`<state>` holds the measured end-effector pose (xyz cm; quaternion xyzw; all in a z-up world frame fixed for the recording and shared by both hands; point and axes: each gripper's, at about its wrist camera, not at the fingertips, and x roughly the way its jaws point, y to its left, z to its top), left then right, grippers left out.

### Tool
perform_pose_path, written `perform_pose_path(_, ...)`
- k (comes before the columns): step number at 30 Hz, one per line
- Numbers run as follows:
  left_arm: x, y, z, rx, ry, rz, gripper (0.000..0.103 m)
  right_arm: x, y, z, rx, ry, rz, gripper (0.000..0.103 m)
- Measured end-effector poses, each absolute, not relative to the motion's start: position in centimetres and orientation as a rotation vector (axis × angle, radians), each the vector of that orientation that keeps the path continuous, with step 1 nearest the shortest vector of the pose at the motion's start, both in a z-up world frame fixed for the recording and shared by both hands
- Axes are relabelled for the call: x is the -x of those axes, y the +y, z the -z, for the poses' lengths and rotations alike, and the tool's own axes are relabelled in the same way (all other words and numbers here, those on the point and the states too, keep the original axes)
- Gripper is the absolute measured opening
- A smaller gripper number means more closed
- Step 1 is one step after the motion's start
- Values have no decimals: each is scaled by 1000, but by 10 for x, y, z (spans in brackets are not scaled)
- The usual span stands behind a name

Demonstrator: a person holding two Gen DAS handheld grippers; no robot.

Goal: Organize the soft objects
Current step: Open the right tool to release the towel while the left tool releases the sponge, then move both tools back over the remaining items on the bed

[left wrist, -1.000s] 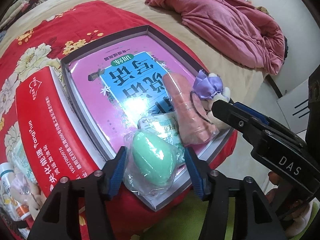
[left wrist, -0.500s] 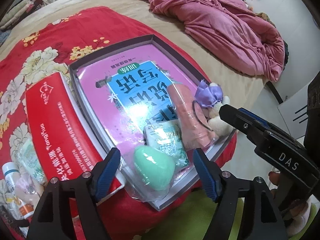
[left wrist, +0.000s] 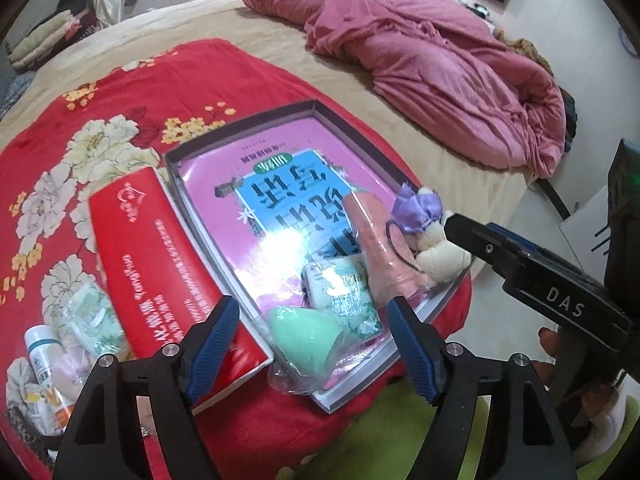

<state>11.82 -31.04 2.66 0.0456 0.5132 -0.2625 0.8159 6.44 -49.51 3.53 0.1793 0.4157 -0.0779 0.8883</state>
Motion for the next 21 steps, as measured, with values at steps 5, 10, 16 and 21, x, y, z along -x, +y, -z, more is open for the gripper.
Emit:
perform_pose_path(5, -117, -291, -42, -49, 1067, 538, 78, -61, -492, -43, -351, 853, 170, 71)
perform_pose_path(10, -115, -267, -57, -11, 1038, 510, 78, -56, -485, -55, -325, 828, 171, 71)
perform_pose_path(16, -110, -242, -69, 19, 1012, 479, 79, -53, -473, -69, -289, 810, 160, 72)
perform_pose_path(21, -102, -228, -74, 35, 1002, 471, 79, -48, -455, -80, -247, 795, 138, 72)
